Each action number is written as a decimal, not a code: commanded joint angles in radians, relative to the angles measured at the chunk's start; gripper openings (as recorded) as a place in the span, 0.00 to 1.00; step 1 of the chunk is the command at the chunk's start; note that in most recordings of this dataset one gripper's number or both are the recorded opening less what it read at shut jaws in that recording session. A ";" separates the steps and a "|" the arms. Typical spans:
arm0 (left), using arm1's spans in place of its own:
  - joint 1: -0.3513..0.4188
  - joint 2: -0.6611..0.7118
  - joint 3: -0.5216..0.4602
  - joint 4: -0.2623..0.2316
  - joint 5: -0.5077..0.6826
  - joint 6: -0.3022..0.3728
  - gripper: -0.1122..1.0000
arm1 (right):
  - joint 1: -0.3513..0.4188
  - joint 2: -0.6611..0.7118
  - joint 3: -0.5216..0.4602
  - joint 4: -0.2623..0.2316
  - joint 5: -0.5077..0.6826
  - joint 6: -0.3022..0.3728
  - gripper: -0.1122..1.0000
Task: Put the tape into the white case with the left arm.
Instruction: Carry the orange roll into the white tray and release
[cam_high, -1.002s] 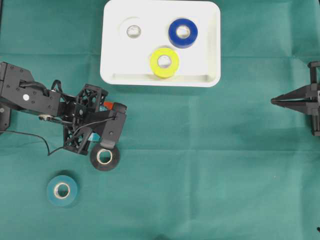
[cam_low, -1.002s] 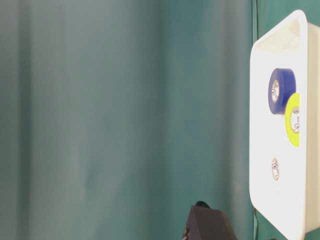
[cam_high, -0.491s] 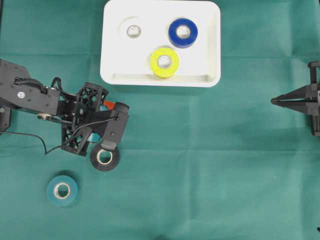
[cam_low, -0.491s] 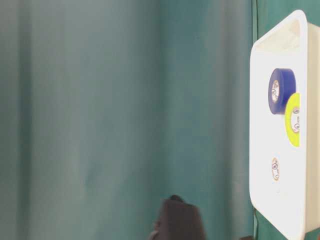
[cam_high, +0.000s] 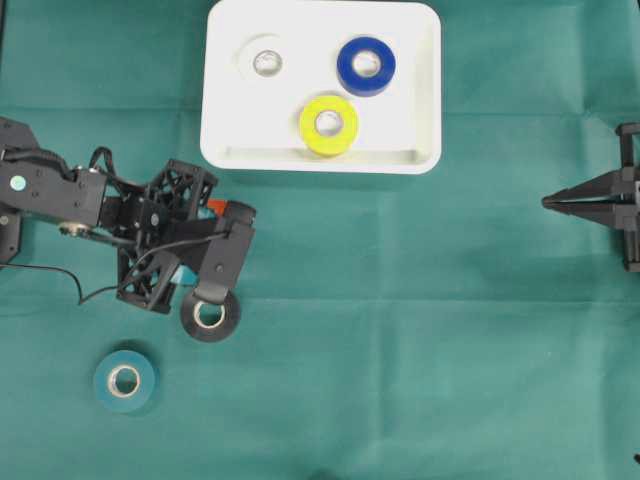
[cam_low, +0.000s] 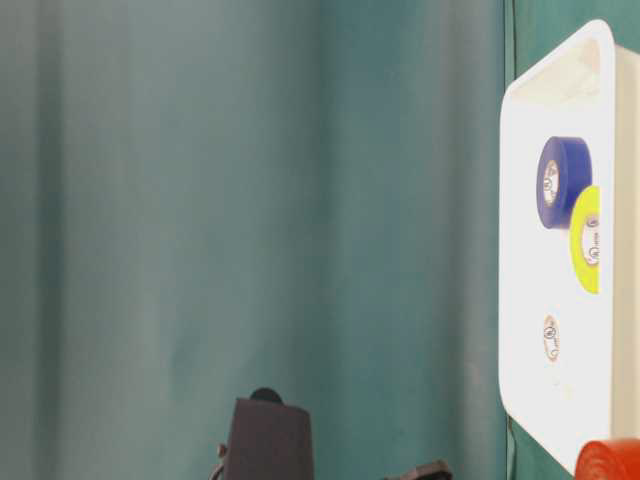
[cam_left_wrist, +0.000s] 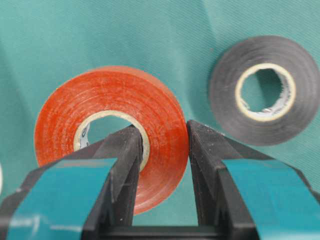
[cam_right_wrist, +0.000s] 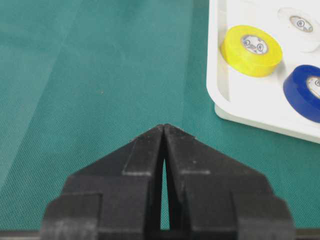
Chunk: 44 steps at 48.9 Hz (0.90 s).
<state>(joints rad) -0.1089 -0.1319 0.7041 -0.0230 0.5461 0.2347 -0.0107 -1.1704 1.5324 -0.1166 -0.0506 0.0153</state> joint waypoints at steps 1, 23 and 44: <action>0.029 -0.011 -0.028 0.005 -0.006 0.002 0.32 | -0.002 0.008 -0.011 -0.002 -0.011 0.002 0.01; 0.275 0.026 -0.095 0.005 -0.044 0.091 0.32 | -0.002 0.008 -0.011 -0.002 -0.009 0.002 0.01; 0.351 0.098 -0.130 0.005 -0.084 0.121 0.32 | -0.002 0.008 -0.012 -0.002 -0.009 0.002 0.01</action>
<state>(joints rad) 0.2408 -0.0184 0.5952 -0.0199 0.4679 0.3543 -0.0107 -1.1704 1.5324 -0.1166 -0.0506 0.0153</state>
